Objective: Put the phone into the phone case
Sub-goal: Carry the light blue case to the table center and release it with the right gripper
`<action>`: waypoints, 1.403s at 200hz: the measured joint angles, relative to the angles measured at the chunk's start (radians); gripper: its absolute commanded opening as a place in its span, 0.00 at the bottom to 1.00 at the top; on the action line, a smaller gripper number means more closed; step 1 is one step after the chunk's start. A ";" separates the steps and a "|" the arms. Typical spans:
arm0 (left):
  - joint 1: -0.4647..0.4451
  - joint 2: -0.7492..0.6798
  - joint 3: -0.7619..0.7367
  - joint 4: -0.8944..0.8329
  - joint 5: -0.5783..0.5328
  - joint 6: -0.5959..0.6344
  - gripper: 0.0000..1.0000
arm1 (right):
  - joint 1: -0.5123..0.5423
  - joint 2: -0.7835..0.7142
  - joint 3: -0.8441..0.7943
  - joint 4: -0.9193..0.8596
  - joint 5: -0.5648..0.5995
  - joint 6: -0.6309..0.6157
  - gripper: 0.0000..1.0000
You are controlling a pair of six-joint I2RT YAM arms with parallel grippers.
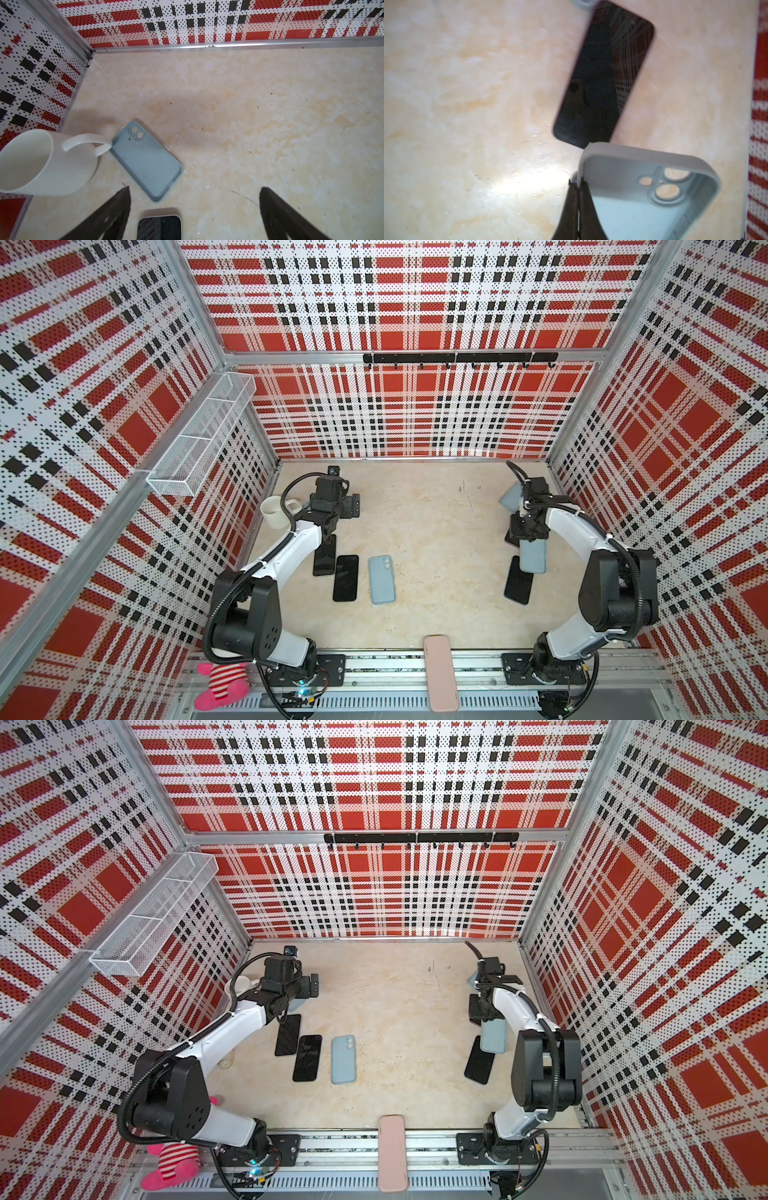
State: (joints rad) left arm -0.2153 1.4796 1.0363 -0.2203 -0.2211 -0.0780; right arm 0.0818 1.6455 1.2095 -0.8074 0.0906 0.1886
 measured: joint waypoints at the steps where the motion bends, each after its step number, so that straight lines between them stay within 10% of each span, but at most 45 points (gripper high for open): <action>1: 0.000 0.000 0.000 0.000 0.000 0.000 0.98 | 0.008 0.003 0.005 0.000 0.000 -0.003 0.00; 60: 0.000 -0.007 0.000 0.000 -0.006 -0.004 0.98 | 0.312 0.208 0.204 0.008 -0.152 -0.325 0.00; 146: 0.092 -0.008 0.000 -0.025 0.017 -0.049 0.98 | 0.481 0.455 0.517 -0.162 -0.270 -0.902 0.00; 236: 0.169 0.037 0.002 -0.066 0.064 -0.077 0.98 | 0.535 0.604 0.666 -0.298 -0.205 -1.041 0.00; 280: 0.170 0.057 0.005 -0.083 0.063 -0.076 0.98 | 0.546 0.617 0.686 -0.321 -0.185 -1.032 0.25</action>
State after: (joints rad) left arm -0.0456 1.5368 1.0412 -0.3035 -0.1577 -0.1535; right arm 0.6273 2.2627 1.8950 -1.1286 -0.0948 -0.8436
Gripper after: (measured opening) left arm 0.982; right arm 0.219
